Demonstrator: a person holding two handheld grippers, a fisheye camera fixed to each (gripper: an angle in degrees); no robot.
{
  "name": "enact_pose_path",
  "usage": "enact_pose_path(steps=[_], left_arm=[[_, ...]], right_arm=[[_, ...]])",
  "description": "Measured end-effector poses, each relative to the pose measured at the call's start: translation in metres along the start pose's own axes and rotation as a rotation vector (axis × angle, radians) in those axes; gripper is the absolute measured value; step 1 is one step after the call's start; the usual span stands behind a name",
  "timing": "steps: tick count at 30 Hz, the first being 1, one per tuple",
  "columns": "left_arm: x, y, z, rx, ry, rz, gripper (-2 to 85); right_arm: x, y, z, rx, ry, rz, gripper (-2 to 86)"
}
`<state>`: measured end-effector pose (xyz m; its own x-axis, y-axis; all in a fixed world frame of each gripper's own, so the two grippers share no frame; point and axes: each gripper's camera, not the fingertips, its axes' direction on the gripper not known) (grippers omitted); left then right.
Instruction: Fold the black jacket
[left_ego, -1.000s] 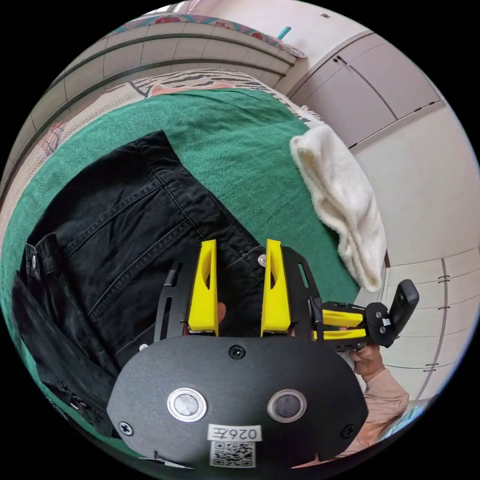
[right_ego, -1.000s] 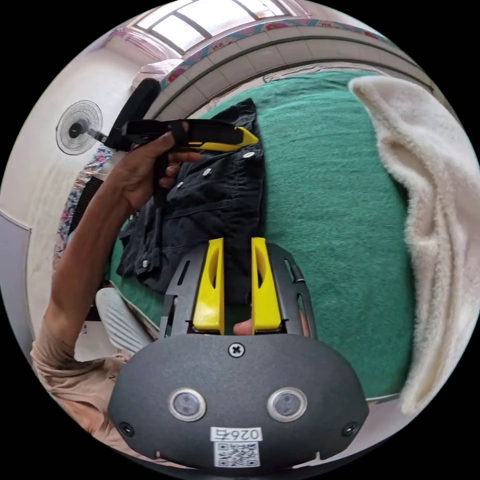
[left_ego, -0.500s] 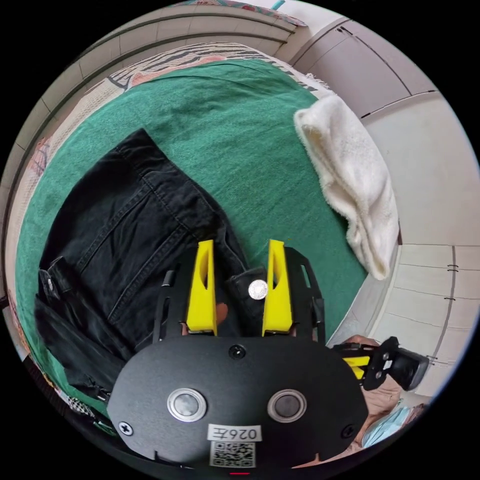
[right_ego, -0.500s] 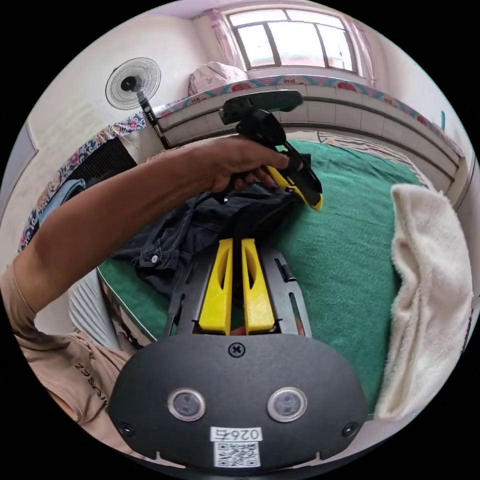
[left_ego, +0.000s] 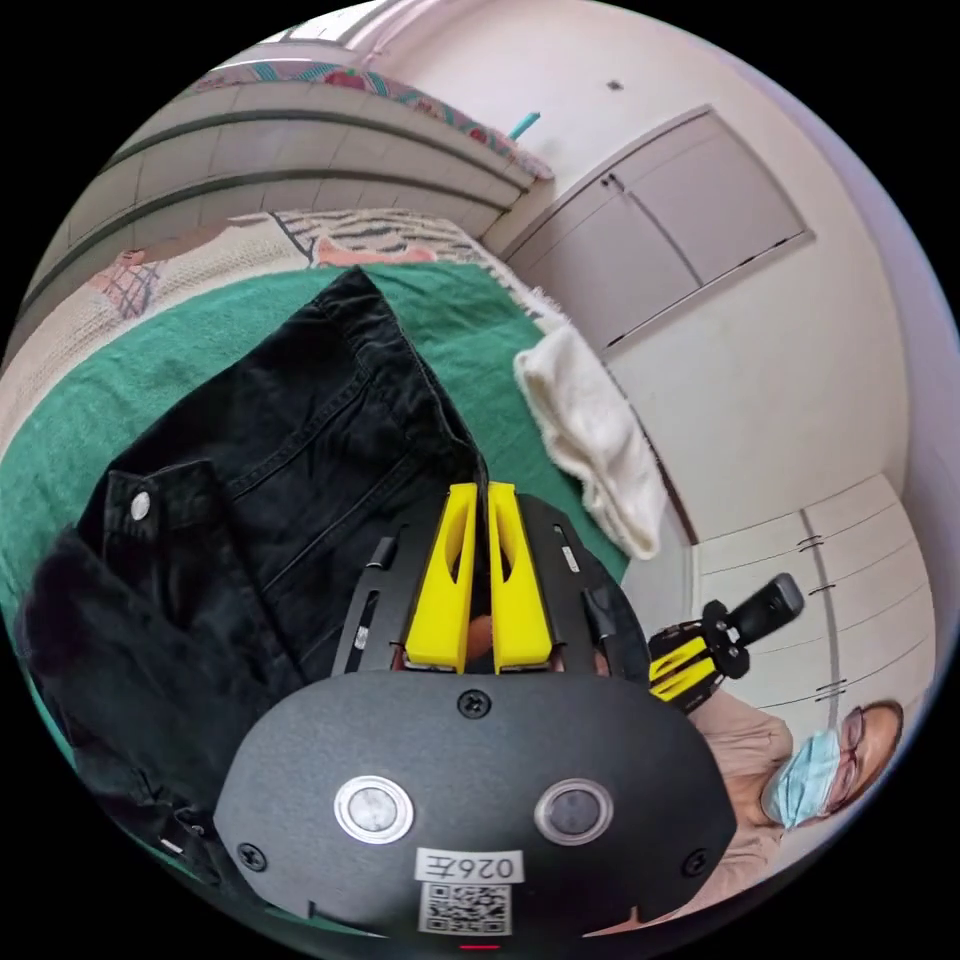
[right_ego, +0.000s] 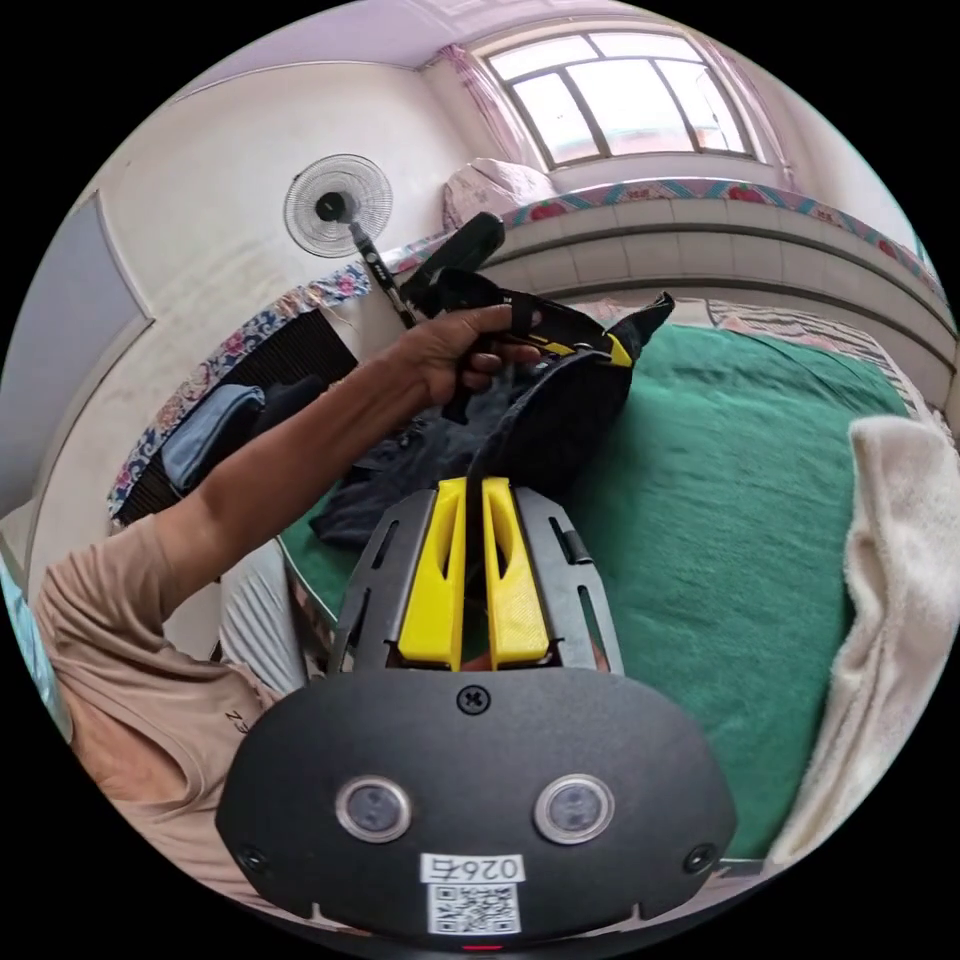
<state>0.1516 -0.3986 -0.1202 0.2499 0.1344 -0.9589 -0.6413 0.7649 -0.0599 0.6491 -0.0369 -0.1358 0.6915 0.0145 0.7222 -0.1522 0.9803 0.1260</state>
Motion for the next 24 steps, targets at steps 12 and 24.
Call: enact_pose_path(steps=[12,24], left_arm=[[-0.158,0.315,-0.209,0.375,0.011,-0.171,0.0],[-0.297,0.453,-0.179,0.466,0.223,-0.38,0.0]], right_arm=[[-0.213,-0.112,0.178,-0.208,-0.19,-0.279,-1.1],[-0.256,-0.16,0.355,-0.448,-0.343,-0.062,1.4]])
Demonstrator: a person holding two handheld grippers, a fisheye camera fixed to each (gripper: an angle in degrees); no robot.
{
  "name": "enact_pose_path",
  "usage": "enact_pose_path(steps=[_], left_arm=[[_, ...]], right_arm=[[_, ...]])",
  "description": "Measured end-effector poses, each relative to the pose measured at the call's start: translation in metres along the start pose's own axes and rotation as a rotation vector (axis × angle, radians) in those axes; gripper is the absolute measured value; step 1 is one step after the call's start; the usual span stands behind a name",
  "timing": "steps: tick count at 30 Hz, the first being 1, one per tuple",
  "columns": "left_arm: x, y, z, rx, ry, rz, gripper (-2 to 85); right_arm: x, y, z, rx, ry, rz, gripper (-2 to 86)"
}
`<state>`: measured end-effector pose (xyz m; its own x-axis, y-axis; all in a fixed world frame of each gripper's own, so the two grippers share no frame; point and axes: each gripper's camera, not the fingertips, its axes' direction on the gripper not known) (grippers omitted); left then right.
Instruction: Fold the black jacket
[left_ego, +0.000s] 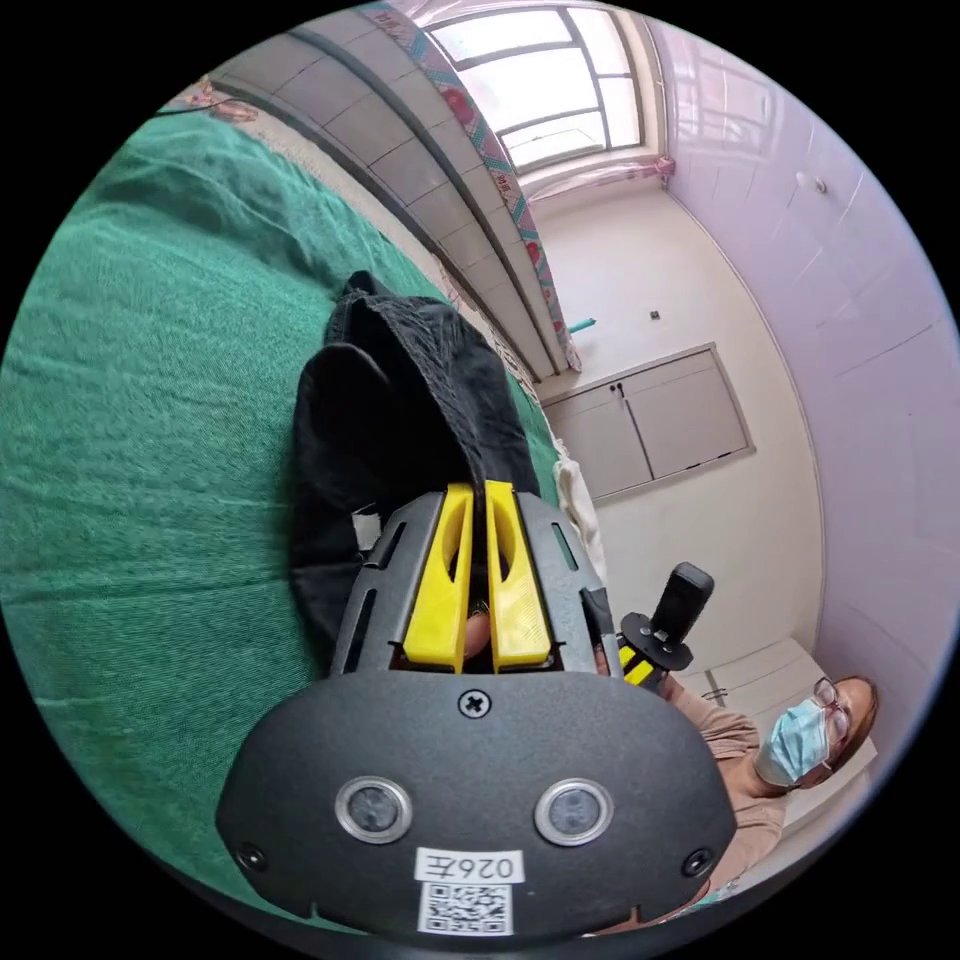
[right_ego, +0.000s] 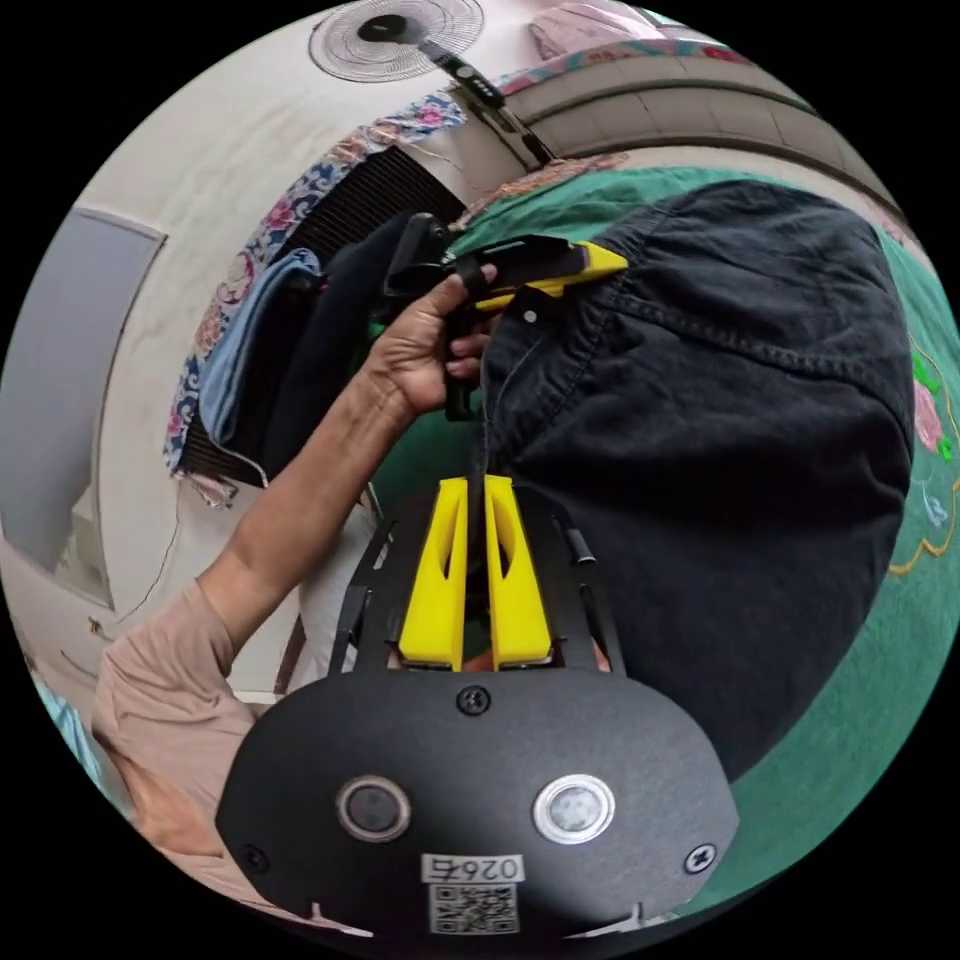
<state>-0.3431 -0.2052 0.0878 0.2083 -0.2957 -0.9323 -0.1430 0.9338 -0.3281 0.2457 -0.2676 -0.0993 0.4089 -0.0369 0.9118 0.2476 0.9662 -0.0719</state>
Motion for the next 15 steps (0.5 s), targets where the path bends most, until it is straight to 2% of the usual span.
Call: enact_pose_path(steps=[3,5,7,10,12,15], left_arm=[[0.001,0.003,-0.014,-0.006,-0.081,-0.006,1.0],[-0.006,0.014,-0.028,0.023,-0.109,-0.052,2.9],[-0.005,0.027,-0.044,0.08,-0.105,-0.071,2.5],[0.026,0.044,-0.056,0.166,-0.153,-0.017,-0.3],[0.057,0.045,-0.043,0.149,-0.177,0.052,-0.7],[0.113,0.041,0.006,0.052,-0.166,0.207,-0.9]], right_arm=[[-0.032,-0.017,0.011,-0.015,-0.003,-0.159,8.7],[-0.059,-0.024,0.037,-0.168,-0.036,-0.279,11.9],[-0.073,-0.025,0.049,-0.24,-0.035,-0.315,12.2],[-0.096,-0.022,0.042,-0.26,0.021,-0.385,10.7],[-0.105,-0.021,0.028,-0.264,0.052,-0.418,8.0],[-0.097,-0.022,-0.004,-0.229,0.227,-0.394,2.8]])
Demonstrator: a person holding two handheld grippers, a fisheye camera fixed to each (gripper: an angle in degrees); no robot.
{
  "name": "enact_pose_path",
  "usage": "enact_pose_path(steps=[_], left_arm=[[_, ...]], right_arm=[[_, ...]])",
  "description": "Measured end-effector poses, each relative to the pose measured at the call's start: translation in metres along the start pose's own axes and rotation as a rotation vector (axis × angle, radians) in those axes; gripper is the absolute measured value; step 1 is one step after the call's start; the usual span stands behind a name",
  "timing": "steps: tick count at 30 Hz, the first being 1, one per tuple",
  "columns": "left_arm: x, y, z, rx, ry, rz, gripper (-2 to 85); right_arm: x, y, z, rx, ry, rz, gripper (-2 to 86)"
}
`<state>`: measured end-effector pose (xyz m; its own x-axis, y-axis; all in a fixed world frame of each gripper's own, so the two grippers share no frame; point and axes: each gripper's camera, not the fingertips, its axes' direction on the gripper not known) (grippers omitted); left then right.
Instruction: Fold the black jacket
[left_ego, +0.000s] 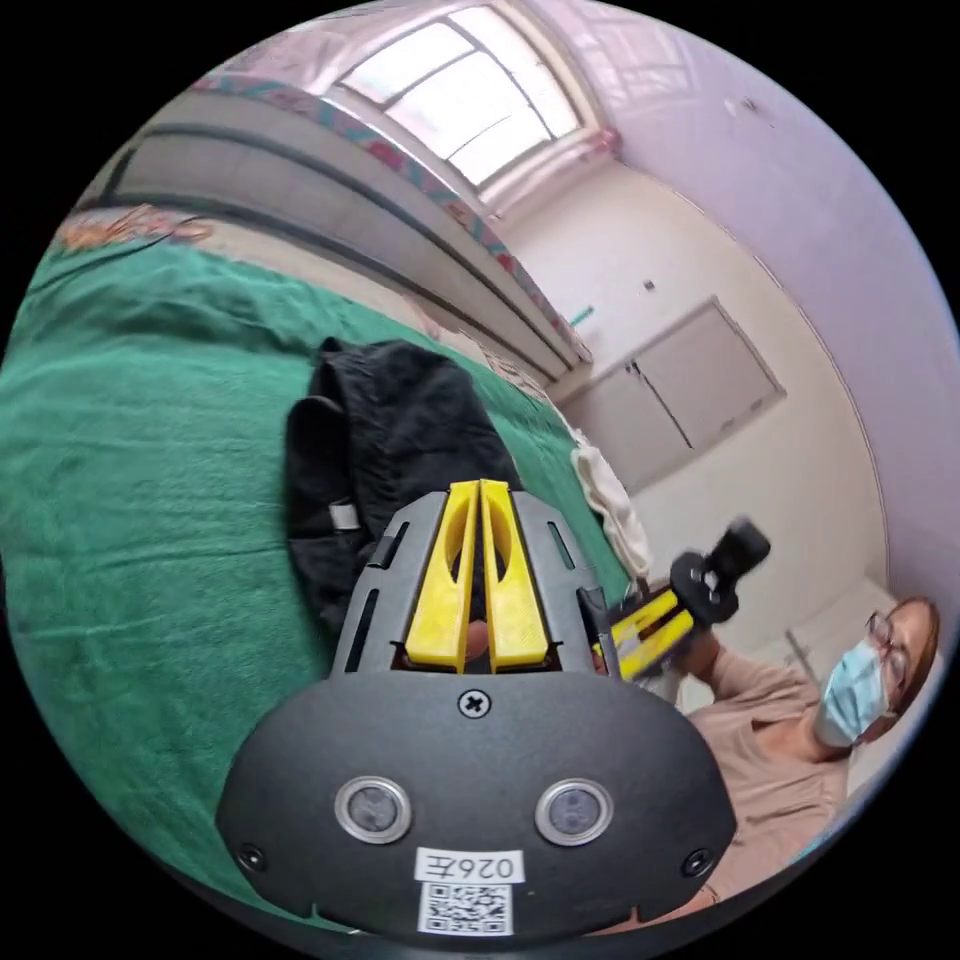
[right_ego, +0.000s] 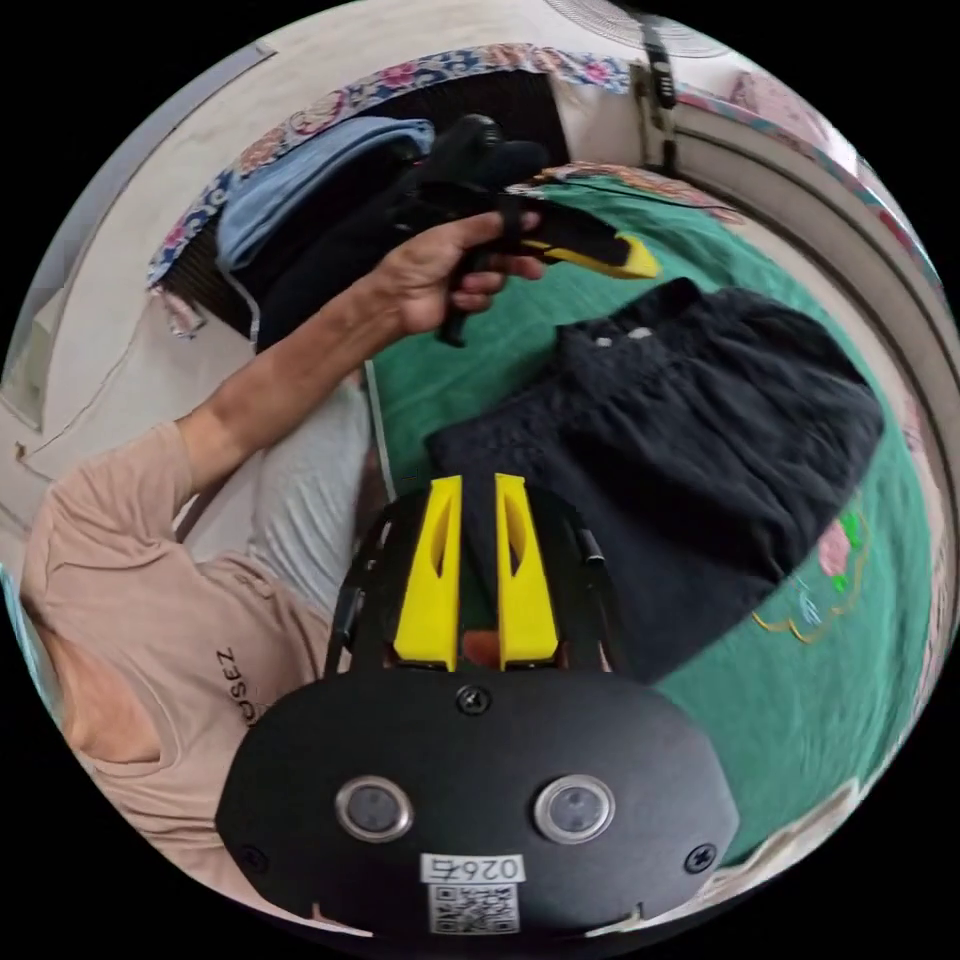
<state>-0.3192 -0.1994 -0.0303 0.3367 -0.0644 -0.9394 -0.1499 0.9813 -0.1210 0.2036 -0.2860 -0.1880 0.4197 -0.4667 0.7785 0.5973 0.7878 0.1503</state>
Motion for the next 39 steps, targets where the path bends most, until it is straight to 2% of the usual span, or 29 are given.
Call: enact_pose_path(steps=[3,5,6,9,14,19,21,24,26,28,32,35,39], left_arm=[[0.05,-0.01,0.066,-0.211,-0.068,0.158,-1.0],[0.062,-0.006,0.132,-0.52,-0.324,0.217,-1.0],[0.062,-0.003,0.147,-0.593,-0.379,0.236,-0.9],[0.077,-0.006,0.157,-0.599,-0.382,0.235,-1.0],[0.133,-0.014,0.153,-0.484,-0.207,0.356,-1.0],[0.116,-0.015,0.209,-0.661,-0.25,0.32,-1.0],[0.104,-0.017,0.223,-0.681,-0.216,0.268,-1.0],[0.096,-0.026,0.23,-0.686,-0.165,0.223,-1.0],[0.093,-0.029,0.234,-0.683,-0.146,0.212,-1.0],[0.092,-0.031,0.238,-0.683,-0.138,0.206,-1.0],[0.09,-0.034,0.244,-0.67,-0.133,0.194,-1.0],[0.083,-0.037,0.245,-0.664,-0.096,0.16,-1.0],[0.093,-0.043,0.236,-0.656,-0.138,0.2,-1.0]], right_arm=[[0.031,0.012,-0.015,-0.002,0.149,0.125,-0.3],[0.058,0.022,-0.016,-0.019,0.158,0.215,-0.7],[0.064,0.024,-0.016,-0.025,0.152,0.238,-0.7],[0.084,0.031,-0.027,0.007,0.149,0.308,-0.8],[0.128,-0.018,-0.076,0.204,0.278,0.409,-0.4],[0.184,-0.124,-0.069,0.245,0.334,0.422,4.1],[0.208,-0.166,-0.054,0.208,0.351,0.425,7.2],[0.238,-0.223,-0.014,0.081,0.516,0.385,9.7],[0.263,-0.246,0.035,-0.164,0.531,0.37,4.2],[0.267,-0.256,0.053,-0.282,0.516,0.335,0.8],[0.245,-0.235,-0.005,0.183,0.52,0.341,2.1],[0.259,-0.202,-0.024,0.203,0.558,0.446,4.9],[0.236,-0.124,-0.06,0.275,0.447,0.402,4.0]])
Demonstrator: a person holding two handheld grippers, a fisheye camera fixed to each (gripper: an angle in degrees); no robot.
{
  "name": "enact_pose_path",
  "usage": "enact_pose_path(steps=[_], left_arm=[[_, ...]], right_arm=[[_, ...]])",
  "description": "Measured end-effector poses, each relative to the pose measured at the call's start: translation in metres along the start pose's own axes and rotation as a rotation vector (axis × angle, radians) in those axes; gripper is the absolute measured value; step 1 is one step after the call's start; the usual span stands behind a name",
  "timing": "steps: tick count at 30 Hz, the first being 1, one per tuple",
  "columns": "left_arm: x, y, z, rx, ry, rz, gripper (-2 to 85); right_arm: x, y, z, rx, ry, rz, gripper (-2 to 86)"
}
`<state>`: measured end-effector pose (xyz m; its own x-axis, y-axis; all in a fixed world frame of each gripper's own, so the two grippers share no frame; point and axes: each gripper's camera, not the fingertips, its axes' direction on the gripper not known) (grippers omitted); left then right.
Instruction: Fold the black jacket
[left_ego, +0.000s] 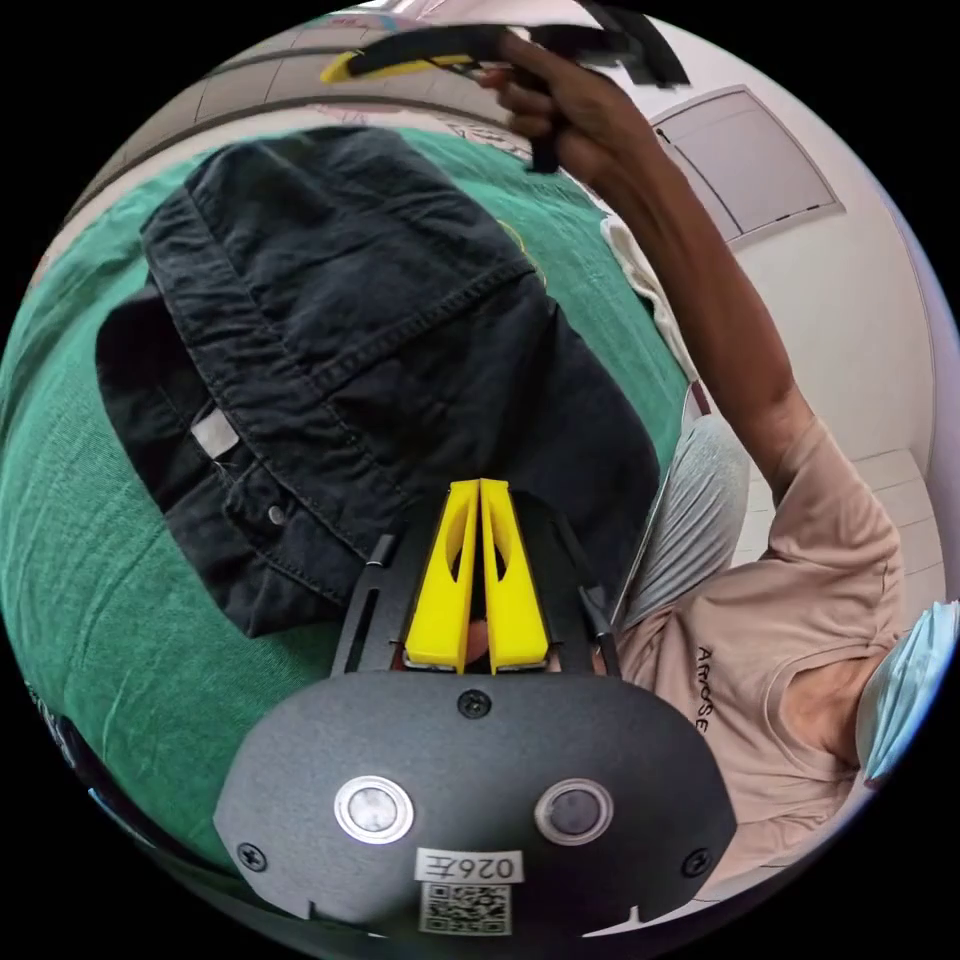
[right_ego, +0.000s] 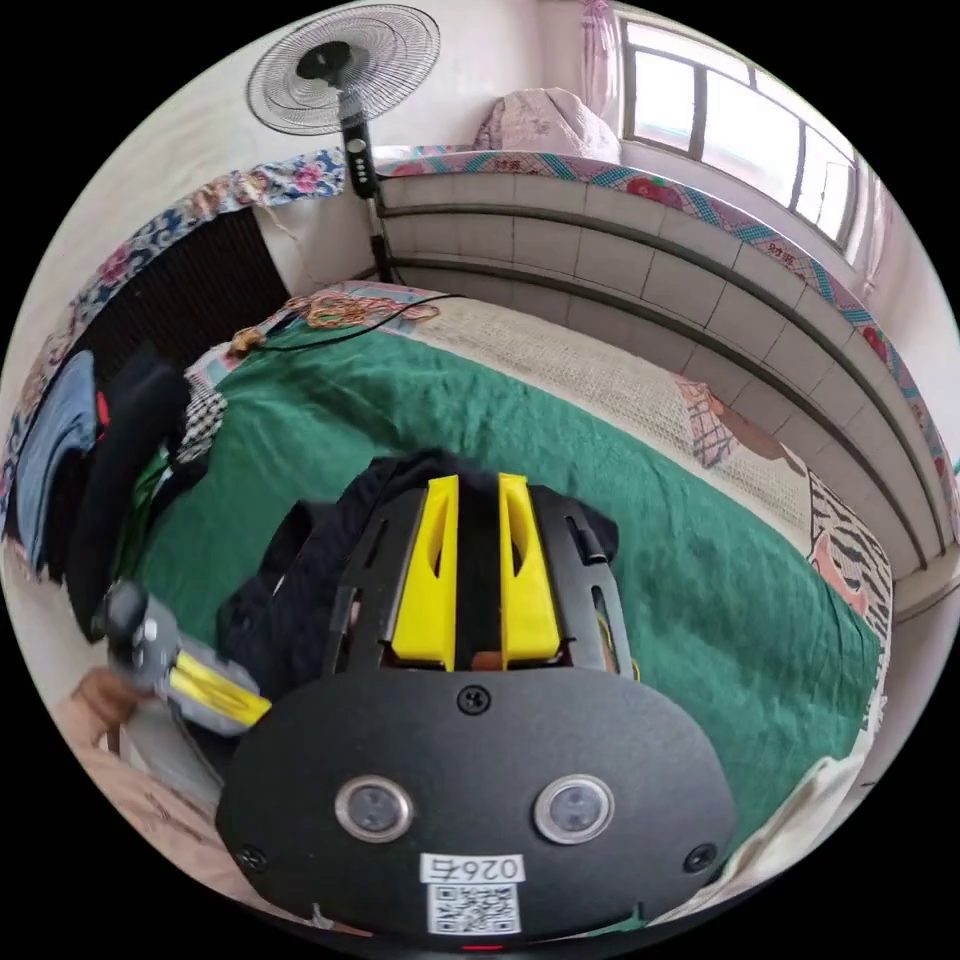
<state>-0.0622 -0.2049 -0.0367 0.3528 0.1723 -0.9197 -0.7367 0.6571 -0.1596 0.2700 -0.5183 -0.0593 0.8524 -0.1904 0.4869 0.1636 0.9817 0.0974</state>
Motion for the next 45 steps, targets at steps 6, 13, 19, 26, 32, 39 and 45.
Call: enact_pose_path(steps=[6,13,19,26,32,39,45], left_arm=[[0.01,0.006,-0.012,0.064,-0.065,0.053,-1.0],[-0.036,0.02,-0.018,0.152,0.123,-0.068,-1.0],[0.037,0.018,-0.019,0.376,0.251,0.17,-1.0],[0.134,-0.011,0.106,0.014,0.146,0.421,-1.0],[0.11,-0.004,0.155,-0.084,0.182,0.408,-1.0],[0.083,0.012,0.158,-0.192,0.391,0.419,-1.0],[0.067,0.064,0.036,0.156,0.318,0.532,-1.0]], right_arm=[[0.006,0.167,-0.036,-0.094,-0.19,-0.042,-0.2],[0.034,0.249,-0.038,-0.168,-0.156,0.077,-0.8],[0.038,0.294,-0.076,-0.068,-0.019,0.085,0.5],[0.124,0.291,0.008,-0.074,-0.201,0.329,10.7],[0.195,0.28,0.099,-0.032,-0.44,0.572,6.0],[0.206,0.274,0.085,0.03,-0.057,0.522,0.3],[0.179,0.349,0.017,0.159,-0.268,0.339,1.8]])
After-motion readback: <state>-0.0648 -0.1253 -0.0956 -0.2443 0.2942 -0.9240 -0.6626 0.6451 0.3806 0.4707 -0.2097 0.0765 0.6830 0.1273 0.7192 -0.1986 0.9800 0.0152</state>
